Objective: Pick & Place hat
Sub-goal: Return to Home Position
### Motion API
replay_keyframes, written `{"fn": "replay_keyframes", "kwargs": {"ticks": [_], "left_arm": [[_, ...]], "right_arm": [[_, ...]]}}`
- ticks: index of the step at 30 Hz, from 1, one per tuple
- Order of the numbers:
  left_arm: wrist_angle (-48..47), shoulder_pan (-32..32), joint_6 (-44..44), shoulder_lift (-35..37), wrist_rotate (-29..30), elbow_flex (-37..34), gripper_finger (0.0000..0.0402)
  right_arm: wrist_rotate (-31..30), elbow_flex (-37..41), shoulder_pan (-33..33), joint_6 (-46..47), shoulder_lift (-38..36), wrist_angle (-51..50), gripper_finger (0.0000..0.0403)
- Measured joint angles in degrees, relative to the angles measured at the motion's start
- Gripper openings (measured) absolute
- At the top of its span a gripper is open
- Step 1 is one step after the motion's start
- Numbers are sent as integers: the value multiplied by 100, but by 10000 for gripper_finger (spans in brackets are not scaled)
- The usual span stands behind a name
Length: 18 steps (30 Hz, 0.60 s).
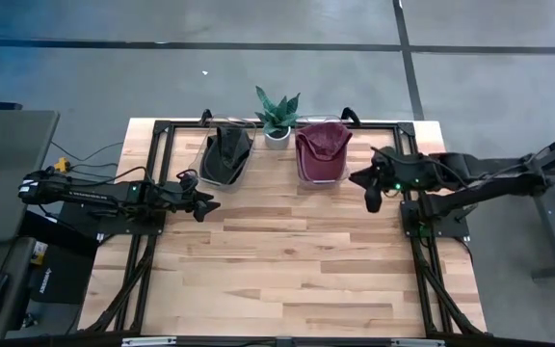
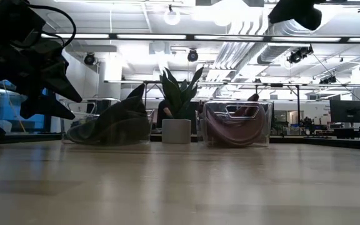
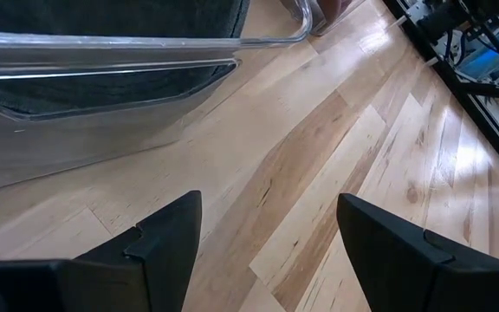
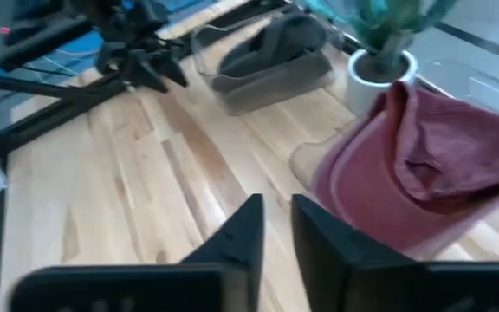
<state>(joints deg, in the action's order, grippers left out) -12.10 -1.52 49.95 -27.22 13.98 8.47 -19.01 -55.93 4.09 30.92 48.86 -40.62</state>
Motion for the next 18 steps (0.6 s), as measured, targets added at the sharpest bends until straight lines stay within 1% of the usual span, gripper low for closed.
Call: {"fn": "replay_keyframes", "kwargs": {"ticks": [3, 4, 8, 12, 18], "left_arm": [[-1, 1, 1, -2, 2, 0, 261], [0, 0, 2, 0, 2, 0, 261], [0, 2, 0, -2, 0, 0, 261], [0, 1, 1, 0, 1, 0, 261], [0, 0, 2, 0, 0, 0, 261]], "right_arm": [[29, 512, 168, 0, -219, 592, 14], [52, 717, 200, -2, -302, 835, 7], [68, 1511, 246, -36, -663, 1792, 10], [22, 2211, 245, -150, -1053, 2468, 3], [2, 2916, 245, -268, -1679, 2993, 1]]}}
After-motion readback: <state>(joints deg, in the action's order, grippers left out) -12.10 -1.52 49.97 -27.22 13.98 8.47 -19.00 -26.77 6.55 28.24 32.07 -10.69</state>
